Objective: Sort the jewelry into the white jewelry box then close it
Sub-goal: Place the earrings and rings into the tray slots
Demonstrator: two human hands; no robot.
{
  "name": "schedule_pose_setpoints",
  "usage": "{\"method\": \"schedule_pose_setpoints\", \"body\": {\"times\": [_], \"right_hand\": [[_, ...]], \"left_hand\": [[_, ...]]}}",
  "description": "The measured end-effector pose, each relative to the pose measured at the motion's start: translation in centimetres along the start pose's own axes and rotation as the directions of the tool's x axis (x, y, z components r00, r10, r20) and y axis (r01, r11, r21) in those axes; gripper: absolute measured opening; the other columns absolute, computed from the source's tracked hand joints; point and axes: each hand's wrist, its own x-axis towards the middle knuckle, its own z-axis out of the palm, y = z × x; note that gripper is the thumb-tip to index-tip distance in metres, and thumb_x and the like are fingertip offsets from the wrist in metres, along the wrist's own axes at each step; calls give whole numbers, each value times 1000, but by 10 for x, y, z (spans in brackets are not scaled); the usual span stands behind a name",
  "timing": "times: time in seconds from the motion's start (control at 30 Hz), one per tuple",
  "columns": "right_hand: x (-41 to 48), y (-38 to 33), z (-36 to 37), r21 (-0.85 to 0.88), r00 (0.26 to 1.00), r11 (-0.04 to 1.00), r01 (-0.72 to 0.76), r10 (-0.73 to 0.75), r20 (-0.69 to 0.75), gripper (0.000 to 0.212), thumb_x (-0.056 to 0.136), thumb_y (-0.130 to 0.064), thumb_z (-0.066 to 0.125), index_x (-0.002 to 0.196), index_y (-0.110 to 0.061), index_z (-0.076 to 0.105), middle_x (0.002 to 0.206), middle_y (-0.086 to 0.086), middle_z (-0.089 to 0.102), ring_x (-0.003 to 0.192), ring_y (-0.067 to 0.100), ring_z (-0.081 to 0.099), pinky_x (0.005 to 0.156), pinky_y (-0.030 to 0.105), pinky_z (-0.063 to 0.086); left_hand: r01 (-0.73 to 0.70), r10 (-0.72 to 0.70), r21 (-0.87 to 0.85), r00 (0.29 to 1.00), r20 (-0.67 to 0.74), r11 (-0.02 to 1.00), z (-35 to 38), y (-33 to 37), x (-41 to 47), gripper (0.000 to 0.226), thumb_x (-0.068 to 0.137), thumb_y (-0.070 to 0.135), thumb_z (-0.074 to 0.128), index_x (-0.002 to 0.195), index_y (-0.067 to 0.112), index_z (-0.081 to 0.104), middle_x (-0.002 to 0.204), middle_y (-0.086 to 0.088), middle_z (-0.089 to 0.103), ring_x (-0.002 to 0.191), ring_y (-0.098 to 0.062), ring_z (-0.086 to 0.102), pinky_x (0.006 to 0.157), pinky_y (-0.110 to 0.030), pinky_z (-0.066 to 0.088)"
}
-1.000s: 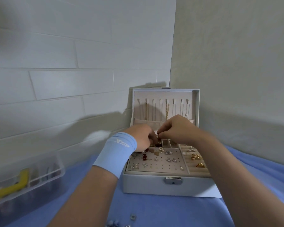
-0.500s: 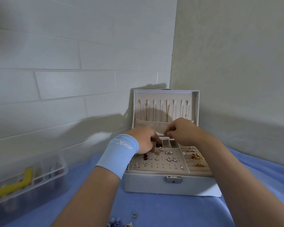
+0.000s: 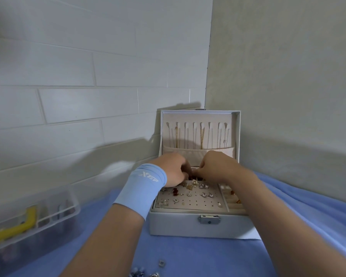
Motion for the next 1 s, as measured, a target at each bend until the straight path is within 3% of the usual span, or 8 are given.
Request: {"method": "schedule_pose_setpoints", "body": {"times": [0.13,0.27,0.4,0.53,0.77,0.9,1.0], "right_hand": [[1,-5,-2,7,996,1000,-18,19,-82,39,84,-50,70,69,-15,62,66,-2,59,67,19,61,61,29,49],[3,-4,-5,92,997,996,-8,15,-72,34,83,-42,71,74,-9,73,67,1,67,71,22,68,66,34,55],[3,2,-2,23,998,999,-44,45,-40,39,84,-52,69,74,-15,65,67,-2,60,65,15,58,61,29,47],[6,-6,5,-3,997,999,-55,54,-45,38,83,-45,73,65,-17,54,65,-2,53,65,18,54,62,30,46],[4,-13,5,0,978,994,-112,110,-177,30,79,-38,73,69,-17,54,67,-1,56,69,20,60,64,30,50],[1,-12,6,-37,985,990,-135,130,-114,40,82,-52,73,74,-19,51,73,-3,55,73,17,58,61,28,43],[5,-13,11,16,982,989,-148,148,-118,39,80,-46,75,68,-18,49,69,-2,55,68,19,57,57,28,42]], "left_hand": [[1,-2,6,1000,13,1000,-1,1,-1,32,99,20,53,126,29,67,134,2,62,119,-19,58,92,-23,42],[2,-2,16,1000,10,1000,-2,1,-1,32,99,22,53,127,28,67,132,1,63,116,-20,59,91,-24,42],[-7,7,-12,1000,-18,1000,-2,-1,0,29,99,20,53,123,26,68,133,2,62,115,-18,59,87,-22,41],[-9,9,-22,999,-33,1000,-3,-2,0,27,99,20,52,119,26,70,129,2,64,110,-18,61,89,-25,45],[-14,11,-41,998,-64,999,-4,-4,2,28,100,20,51,120,23,70,129,1,65,114,-18,61,90,-23,42],[-8,4,-46,996,-86,999,-4,-4,1,28,101,19,50,120,22,70,129,1,65,114,-19,61,88,-22,41],[-6,5,-16,1000,-23,1000,-3,-1,0,30,100,19,51,124,23,69,131,0,64,115,-20,60,85,-22,40]]}}
